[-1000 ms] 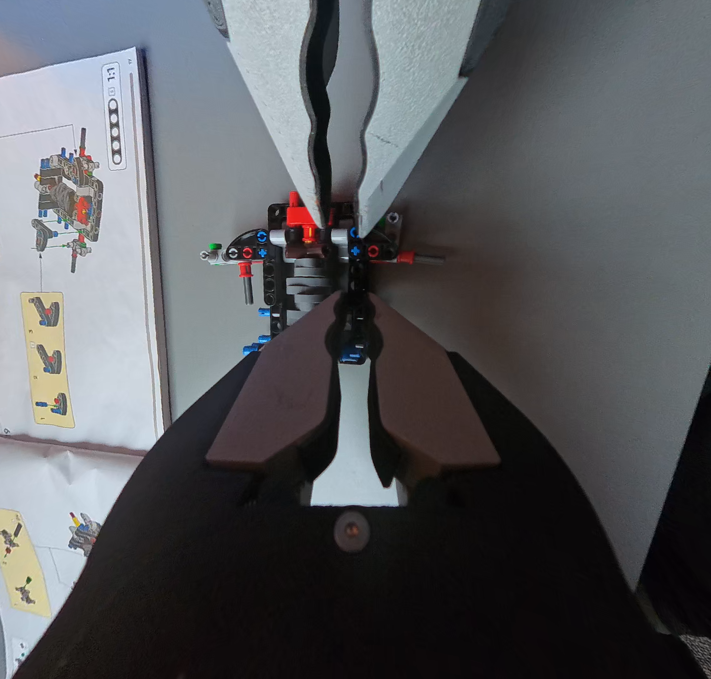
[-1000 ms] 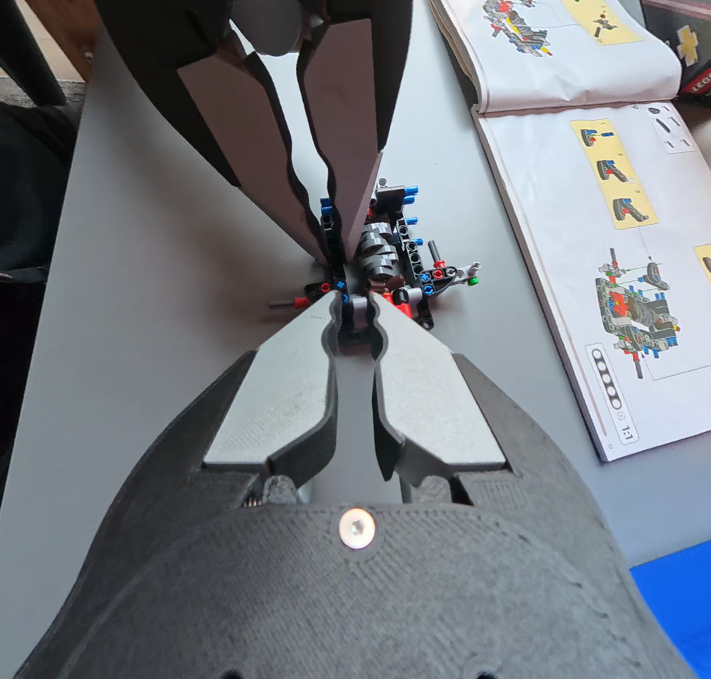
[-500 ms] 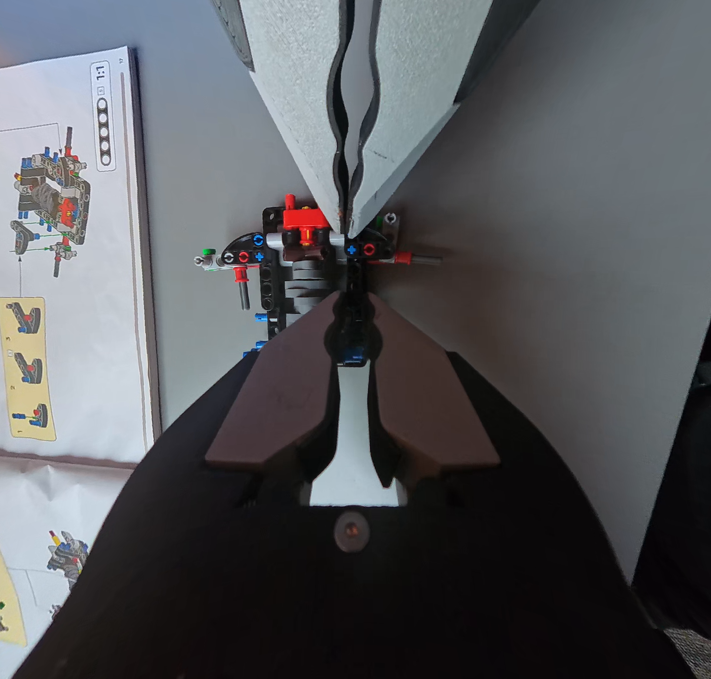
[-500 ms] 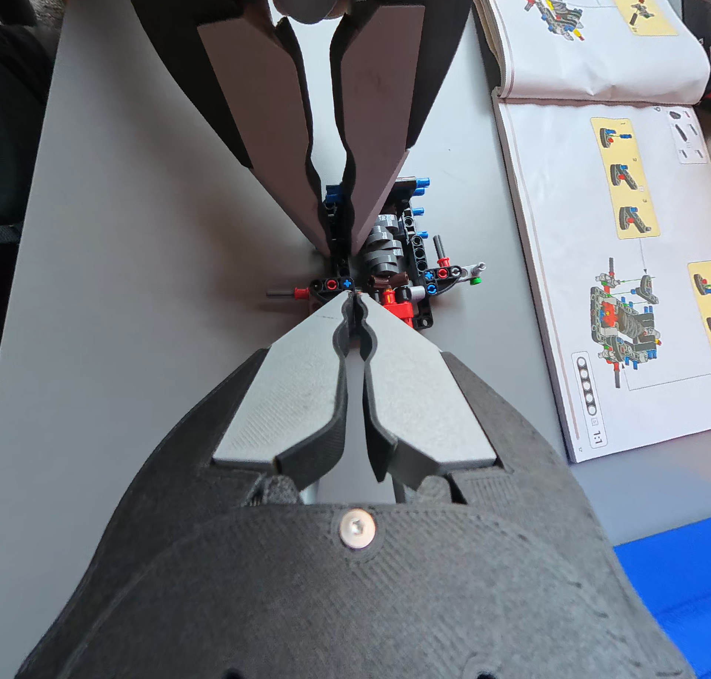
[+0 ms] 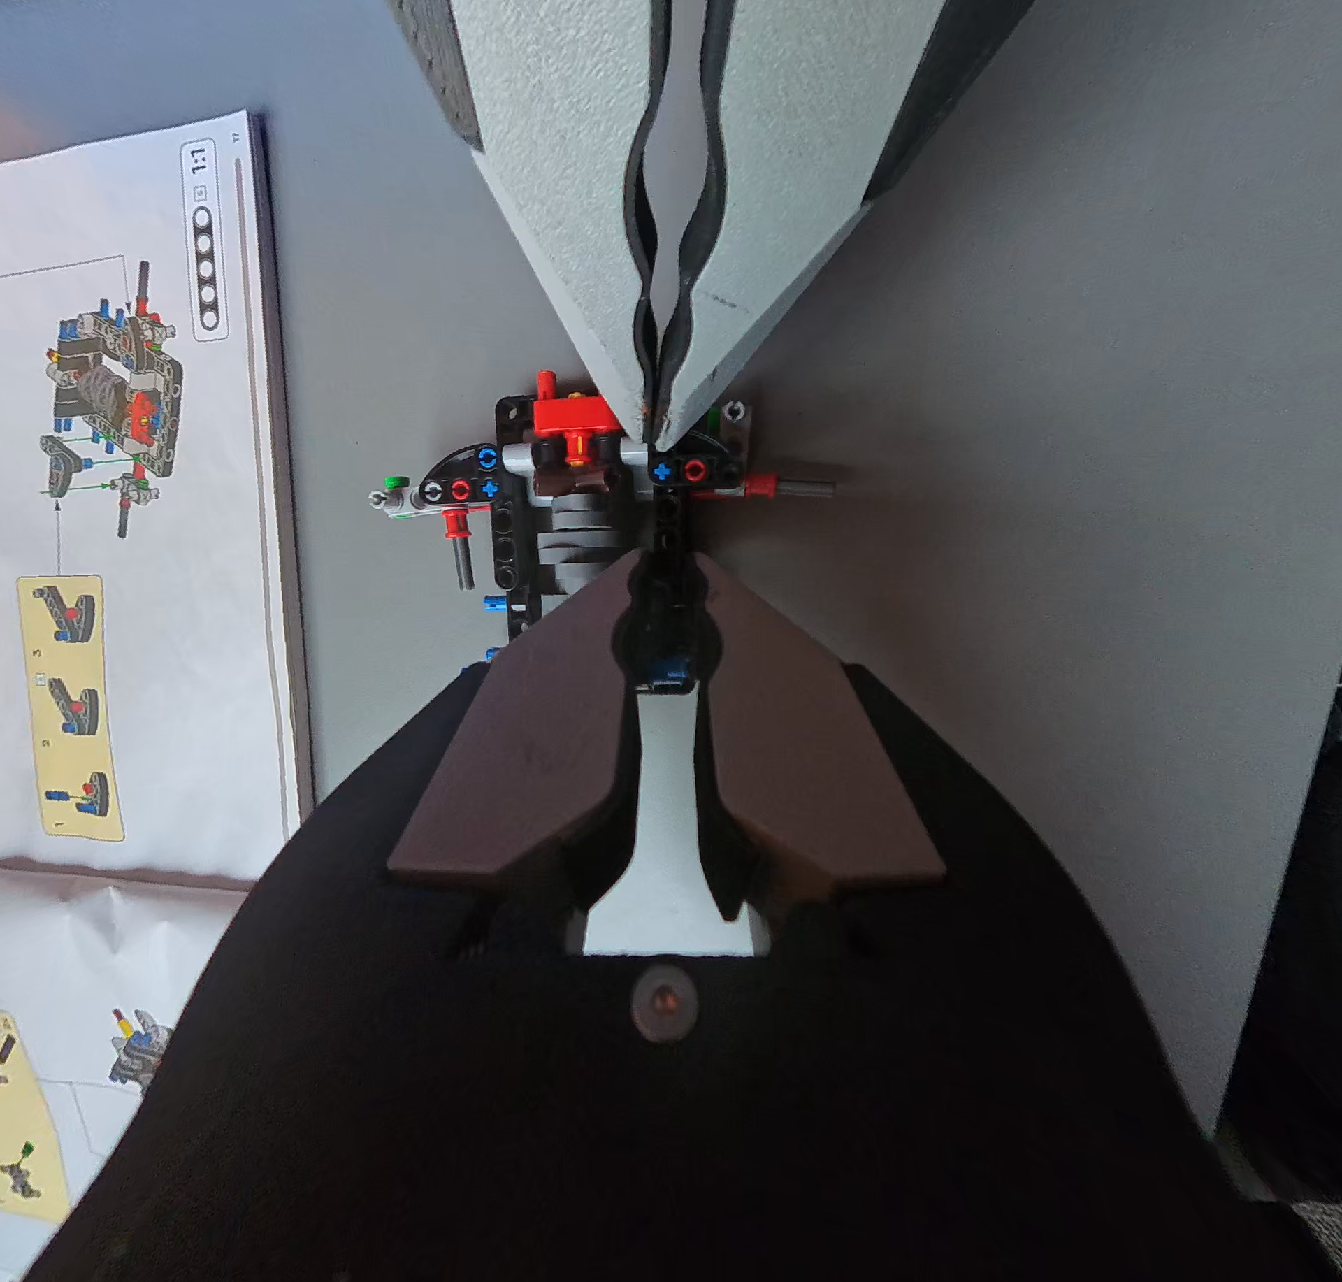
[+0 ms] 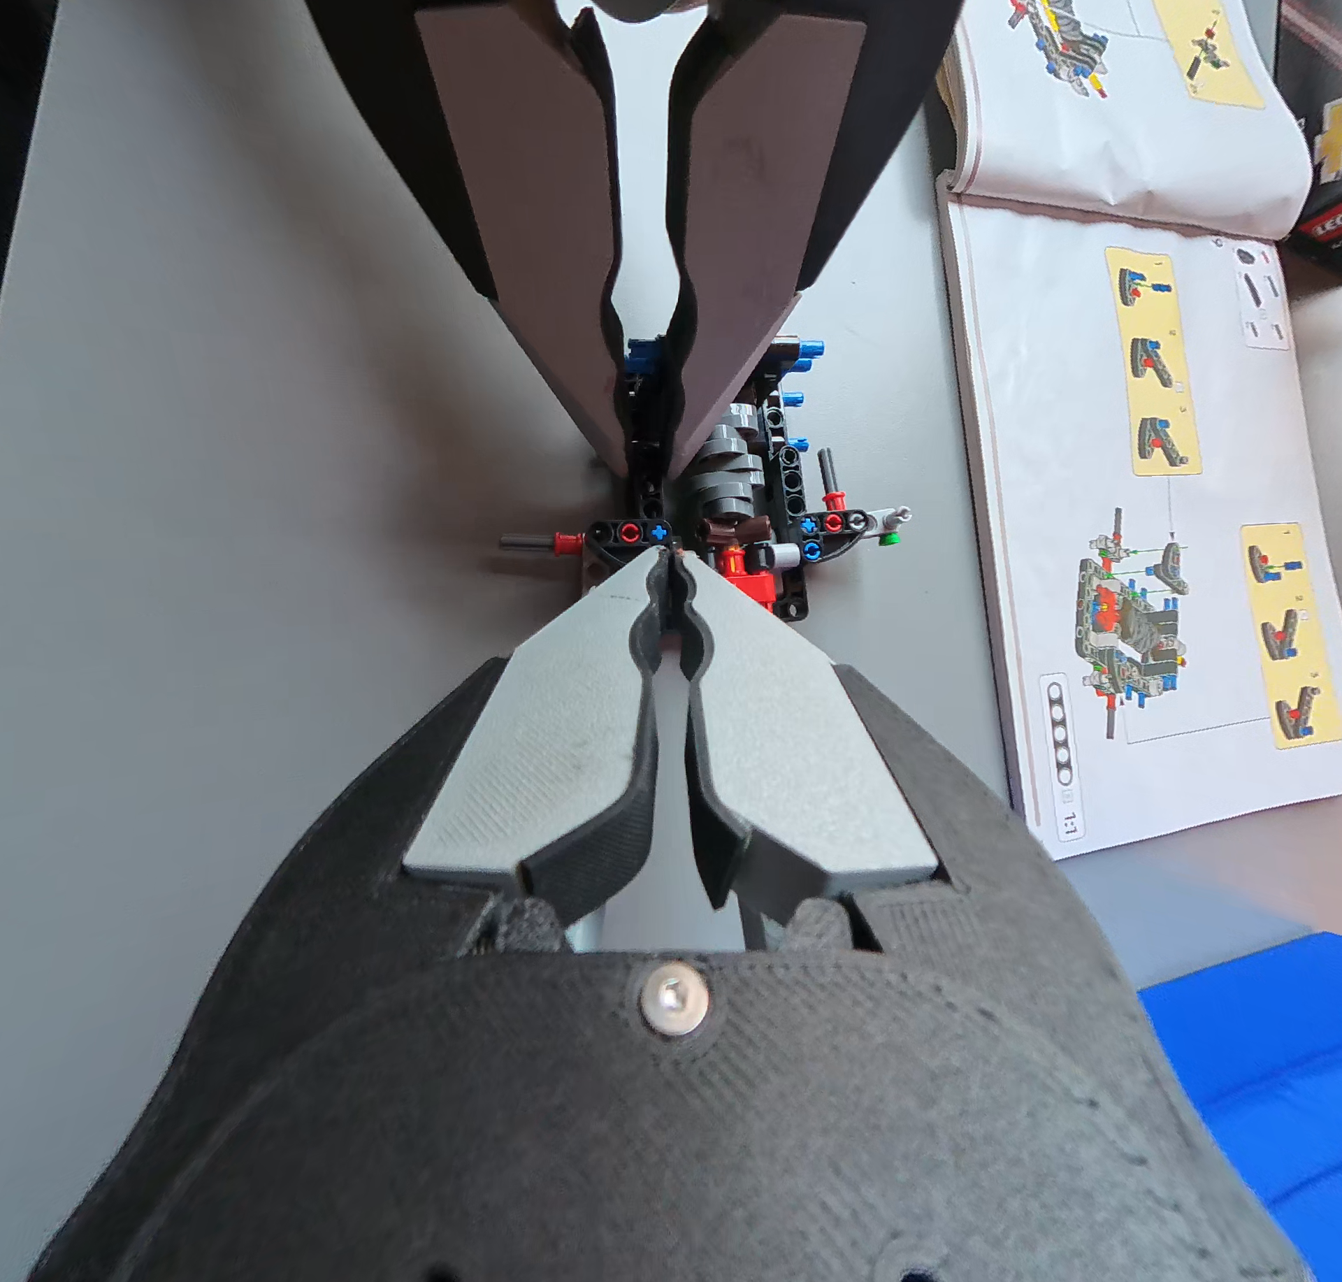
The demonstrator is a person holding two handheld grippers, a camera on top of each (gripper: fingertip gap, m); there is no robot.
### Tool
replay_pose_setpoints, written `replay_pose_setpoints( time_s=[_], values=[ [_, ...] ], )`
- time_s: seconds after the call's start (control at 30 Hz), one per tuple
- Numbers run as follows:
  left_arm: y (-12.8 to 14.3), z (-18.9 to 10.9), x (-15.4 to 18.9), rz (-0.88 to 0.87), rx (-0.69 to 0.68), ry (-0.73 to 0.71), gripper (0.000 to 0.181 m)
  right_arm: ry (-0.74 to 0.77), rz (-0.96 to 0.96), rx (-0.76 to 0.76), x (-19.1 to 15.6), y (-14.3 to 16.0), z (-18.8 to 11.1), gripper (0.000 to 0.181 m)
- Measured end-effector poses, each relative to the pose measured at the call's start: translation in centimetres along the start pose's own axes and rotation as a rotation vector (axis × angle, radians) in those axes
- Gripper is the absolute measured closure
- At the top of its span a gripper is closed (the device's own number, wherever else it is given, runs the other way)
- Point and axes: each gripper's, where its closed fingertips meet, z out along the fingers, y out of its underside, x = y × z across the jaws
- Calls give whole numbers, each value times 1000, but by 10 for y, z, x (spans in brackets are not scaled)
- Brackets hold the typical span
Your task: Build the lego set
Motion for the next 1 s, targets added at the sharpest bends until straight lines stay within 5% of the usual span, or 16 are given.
replay_pose_setpoints(
  time_s=[0.03, 1.0],
  values=[
    [0, 0, 0, -5, 7, 4, 177, 3, -7, -3, 0, 0, 0, 181],
    [-3, -9, 0, -41, 132, 109, 181, 19, -12, 6, 2, -1, 1, 181]
  ],
)
